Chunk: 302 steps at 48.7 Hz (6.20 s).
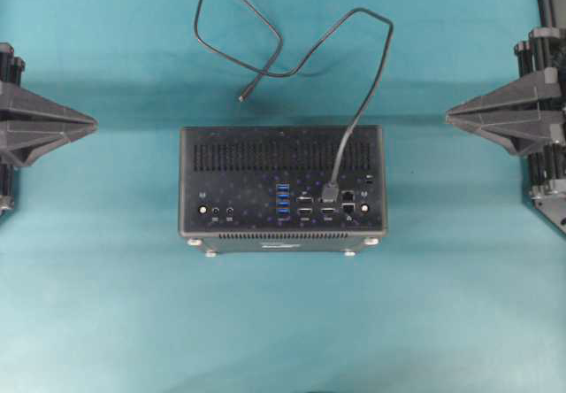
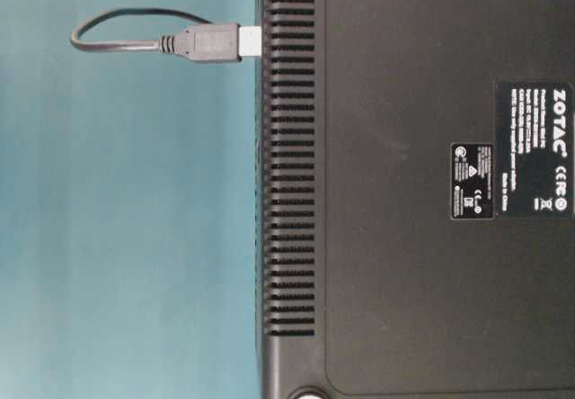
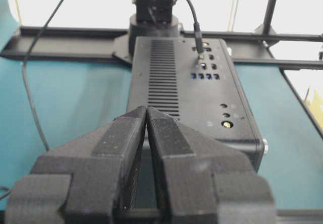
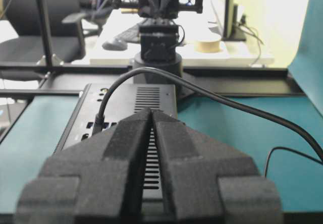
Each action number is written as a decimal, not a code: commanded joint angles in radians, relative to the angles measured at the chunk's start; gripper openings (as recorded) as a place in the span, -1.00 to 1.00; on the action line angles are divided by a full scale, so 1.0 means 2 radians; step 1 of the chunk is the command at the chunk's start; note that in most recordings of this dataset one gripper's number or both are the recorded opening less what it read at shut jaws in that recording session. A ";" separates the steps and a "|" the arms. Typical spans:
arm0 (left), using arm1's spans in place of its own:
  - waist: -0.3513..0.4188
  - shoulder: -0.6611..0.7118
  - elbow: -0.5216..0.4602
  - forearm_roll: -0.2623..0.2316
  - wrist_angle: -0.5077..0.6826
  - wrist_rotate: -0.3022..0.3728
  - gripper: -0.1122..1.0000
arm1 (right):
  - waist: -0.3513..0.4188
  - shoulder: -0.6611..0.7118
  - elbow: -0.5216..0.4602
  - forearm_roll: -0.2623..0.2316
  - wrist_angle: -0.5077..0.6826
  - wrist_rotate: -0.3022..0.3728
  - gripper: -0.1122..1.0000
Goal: Insert the USB into the PC box with both arms.
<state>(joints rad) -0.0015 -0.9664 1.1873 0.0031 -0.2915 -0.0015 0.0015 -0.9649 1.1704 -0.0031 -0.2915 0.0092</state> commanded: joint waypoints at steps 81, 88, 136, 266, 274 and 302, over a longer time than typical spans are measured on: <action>0.000 0.045 -0.131 0.008 0.327 0.001 -0.80 | 0.059 0.290 -0.354 0.041 0.458 0.118 0.78; 0.002 0.035 -0.126 0.008 0.327 0.002 -0.80 | 0.058 0.307 -0.362 0.037 0.470 0.120 0.78; 0.001 -0.015 -0.090 0.008 0.328 -0.002 -0.80 | 0.048 0.379 -0.462 0.035 0.613 0.119 0.26; 0.001 -0.026 -0.082 0.008 0.327 -0.017 -0.80 | 0.097 0.428 -0.489 -0.104 0.591 0.149 -0.59; 0.001 -0.031 -0.080 0.008 0.328 -0.017 -0.80 | 0.094 0.426 -0.497 -0.133 0.597 0.150 -0.59; 0.001 -0.033 -0.075 0.008 0.327 -0.018 -0.80 | 0.091 0.444 -0.534 -0.124 0.634 0.147 -0.60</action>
<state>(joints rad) -0.0015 -1.0370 1.0492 0.0169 0.3666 -0.0368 0.1979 -0.0706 0.1381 -0.2562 0.9695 0.2976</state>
